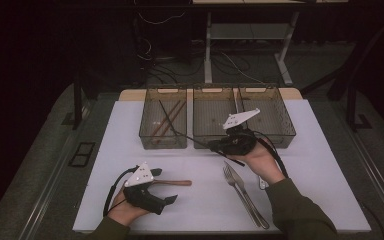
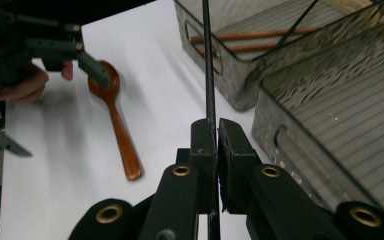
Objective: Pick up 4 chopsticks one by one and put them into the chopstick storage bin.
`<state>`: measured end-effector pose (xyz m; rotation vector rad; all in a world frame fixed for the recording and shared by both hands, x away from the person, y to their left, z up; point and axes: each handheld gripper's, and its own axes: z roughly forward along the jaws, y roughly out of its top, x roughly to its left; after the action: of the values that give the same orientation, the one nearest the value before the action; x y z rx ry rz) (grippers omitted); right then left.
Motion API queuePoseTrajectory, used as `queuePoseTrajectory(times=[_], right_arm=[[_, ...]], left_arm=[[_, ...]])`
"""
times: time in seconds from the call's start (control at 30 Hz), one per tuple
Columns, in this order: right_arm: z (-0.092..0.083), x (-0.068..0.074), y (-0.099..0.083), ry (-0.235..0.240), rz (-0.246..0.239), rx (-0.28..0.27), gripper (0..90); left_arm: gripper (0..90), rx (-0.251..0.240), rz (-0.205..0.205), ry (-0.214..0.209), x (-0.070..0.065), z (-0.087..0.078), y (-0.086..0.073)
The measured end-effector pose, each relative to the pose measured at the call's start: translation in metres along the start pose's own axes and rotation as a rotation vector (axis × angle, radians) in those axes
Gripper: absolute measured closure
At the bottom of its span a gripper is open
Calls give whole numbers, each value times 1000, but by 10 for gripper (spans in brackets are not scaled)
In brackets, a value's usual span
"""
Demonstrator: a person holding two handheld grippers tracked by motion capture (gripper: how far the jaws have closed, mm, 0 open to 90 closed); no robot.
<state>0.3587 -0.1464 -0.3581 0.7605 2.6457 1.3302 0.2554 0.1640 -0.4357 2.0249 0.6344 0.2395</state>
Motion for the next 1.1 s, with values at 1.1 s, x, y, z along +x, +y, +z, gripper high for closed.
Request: queuePoseTrajectory(times=[1.1], right_arm=[[68,-26,82,-101,70,59,851]], left_arm=[[0,-17,2,-3,-1,-1,1]])
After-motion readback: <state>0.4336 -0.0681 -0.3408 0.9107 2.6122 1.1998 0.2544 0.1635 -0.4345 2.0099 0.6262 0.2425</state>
